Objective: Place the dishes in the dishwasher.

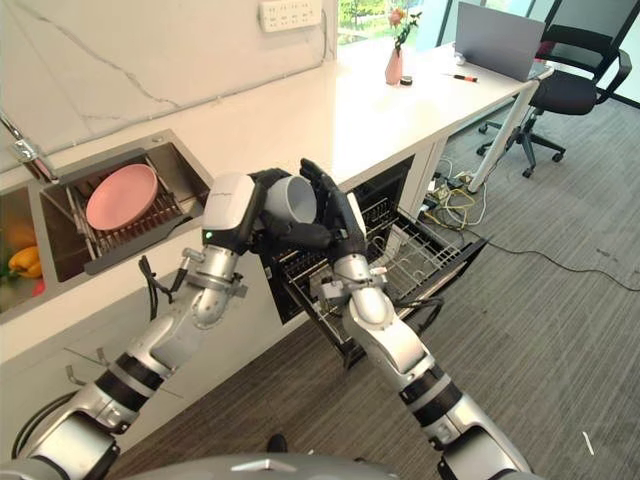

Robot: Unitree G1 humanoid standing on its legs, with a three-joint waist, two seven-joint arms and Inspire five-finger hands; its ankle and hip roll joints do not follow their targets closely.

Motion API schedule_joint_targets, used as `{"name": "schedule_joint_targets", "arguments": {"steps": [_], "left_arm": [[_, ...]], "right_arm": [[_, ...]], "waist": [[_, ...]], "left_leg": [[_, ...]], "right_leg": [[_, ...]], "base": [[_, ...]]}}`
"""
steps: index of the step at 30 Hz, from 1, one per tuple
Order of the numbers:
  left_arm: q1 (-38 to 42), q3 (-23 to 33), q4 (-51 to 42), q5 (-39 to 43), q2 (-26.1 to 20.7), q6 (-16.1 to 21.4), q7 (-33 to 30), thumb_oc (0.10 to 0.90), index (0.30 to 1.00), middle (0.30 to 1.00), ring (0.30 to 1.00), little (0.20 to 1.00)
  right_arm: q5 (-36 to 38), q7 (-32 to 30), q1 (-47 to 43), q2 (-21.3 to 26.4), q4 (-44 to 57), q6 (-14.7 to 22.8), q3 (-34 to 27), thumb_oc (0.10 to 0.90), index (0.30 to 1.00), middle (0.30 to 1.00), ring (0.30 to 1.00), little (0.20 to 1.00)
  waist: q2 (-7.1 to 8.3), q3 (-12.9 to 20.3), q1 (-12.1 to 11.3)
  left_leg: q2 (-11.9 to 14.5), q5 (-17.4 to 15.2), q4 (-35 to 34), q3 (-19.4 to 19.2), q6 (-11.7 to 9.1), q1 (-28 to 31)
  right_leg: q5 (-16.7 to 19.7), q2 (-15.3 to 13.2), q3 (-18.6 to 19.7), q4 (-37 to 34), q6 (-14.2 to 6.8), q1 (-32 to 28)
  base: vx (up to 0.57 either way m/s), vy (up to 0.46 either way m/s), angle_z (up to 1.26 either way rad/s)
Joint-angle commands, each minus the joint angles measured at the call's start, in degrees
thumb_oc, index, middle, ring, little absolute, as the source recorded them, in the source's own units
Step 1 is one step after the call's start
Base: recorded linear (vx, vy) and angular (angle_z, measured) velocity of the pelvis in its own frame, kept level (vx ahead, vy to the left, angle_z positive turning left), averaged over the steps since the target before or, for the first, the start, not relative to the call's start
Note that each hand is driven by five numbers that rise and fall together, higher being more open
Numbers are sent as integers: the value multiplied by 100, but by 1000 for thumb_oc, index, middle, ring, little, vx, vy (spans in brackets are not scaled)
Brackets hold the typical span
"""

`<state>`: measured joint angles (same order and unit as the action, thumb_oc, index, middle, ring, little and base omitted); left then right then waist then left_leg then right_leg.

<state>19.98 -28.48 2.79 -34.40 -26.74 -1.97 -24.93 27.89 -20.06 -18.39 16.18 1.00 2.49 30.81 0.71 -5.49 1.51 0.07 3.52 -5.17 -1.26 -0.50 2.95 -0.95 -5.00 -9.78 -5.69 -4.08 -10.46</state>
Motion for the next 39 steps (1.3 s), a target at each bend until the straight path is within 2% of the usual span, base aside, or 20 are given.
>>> {"name": "schedule_joint_targets", "arguments": {"steps": [1, 7, 15, 16, 17, 22, 25, 31, 33, 39], "left_arm": [[1380, -849, -174, -456, 336, 662, -103, 400, 300, 300, 300, 300], [1386, -826, -160, -476, 296, 661, -92, 400, 300, 300, 300, 300], [1082, -580, -254, -408, 247, 635, -186, 400, 300, 300, 300, 300], [981, -473, -284, -321, 239, 603, -215, 629, 644, 644, 644, 644], [973, -473, -291, -319, 238, 601, -212, 800, 900, 900, 900, 900], [616, -159, -409, -127, 206, 535, -324, 800, 900, 900, 900, 900], [249, 208, -610, -8, 142, 484, -462, 800, 900, 900, 900, 900], [-45, 528, -690, 57, 87, 446, -584, 800, 900, 900, 900, 900], [-225, 674, -620, 109, 94, 442, -689, 800, 900, 900, 900, 900], [-525, 1171, -775, 513, 79, 497, -857, 800, 900, 900, 900, 900]], "right_arm": [[88, 377, -1118, -378, 113, 349, 171, 400, 300, 300, 300, 300], [191, 475, -1084, -302, 218, 410, 88, 400, 300, 300, 300, 300], [281, 385, -637, -322, 591, 731, -328, 400, 300, 300, 300, 300], [343, 319, -501, -316, 681, 808, -447, 400, 300, 300, 300, 300], [345, 319, -493, -314, 687, 806, -446, 400, 300, 300, 300, 300], [476, 137, -123, -300, 945, 1015, -776, 400, 300, 300, 300, 300], [591, -9, 151, -232, 1129, 1156, -1056, 400, 300, 300, 300, 300], [649, -75, 441, -89, 1241, 1231, -1382, 400, 300, 300, 300, 300], [706, -139, 677, -7, 1238, 1332, -1683, 400, 300, 300, 300, 300], [840, -286, 974, 10, 1119, 1448, -2129, 400, 300, 300, 300, 300]], "waist": [[-22, 421, -138], [-31, 418, -129], [-49, 413, -114], [-49, 406, -110], [-50, 407, -110], [-56, 407, -106], [-59, 397, -117], [-54, 405, -112], [-51, 413, -97], [-42, 423, -97]], "left_leg": [[586, -122, 17, -381, -632, 392], [584, -126, 17, -386, -636, 389], [591, -130, 17, -403, -637, 393], [594, -129, 17, -414, -638, 393], [594, -131, 17, -414, -638, 398], [603, -130, 17, -425, -642, 393], [607, -125, 17, -423, -656, 410], [609, -120, 17, -422, -664, 406], [611, -124, 17, -424, -679, 408], [621, -123, 17, -418, -688, 405]], "right_leg": [[200, -258, 22, 69, -515, 123], [201, -264, 12, 69, -516, 127], [203, -270, -21, 69, -524, 129], [203, -275, -25, 69, -524, 124], [201, -275, -25, 69, -525, 119], [200, -277, -42, 69, -531, 123], [194, -276, -57, 69, -529, 104], [200, -277, -84, 69, -537, 101], [203, -278, -89, 69, -537, 104], [213, -277, -107, 69, -538, 103]], "base": [[0, 0, 0], [0, 0, 0], [0, 0, 0], [0, 0, 0], [0, 0, 0], [0, 0, 0], [0, 0, 0], [0, 0, 0], [0, 0, 0], [0, 0, 0]]}}
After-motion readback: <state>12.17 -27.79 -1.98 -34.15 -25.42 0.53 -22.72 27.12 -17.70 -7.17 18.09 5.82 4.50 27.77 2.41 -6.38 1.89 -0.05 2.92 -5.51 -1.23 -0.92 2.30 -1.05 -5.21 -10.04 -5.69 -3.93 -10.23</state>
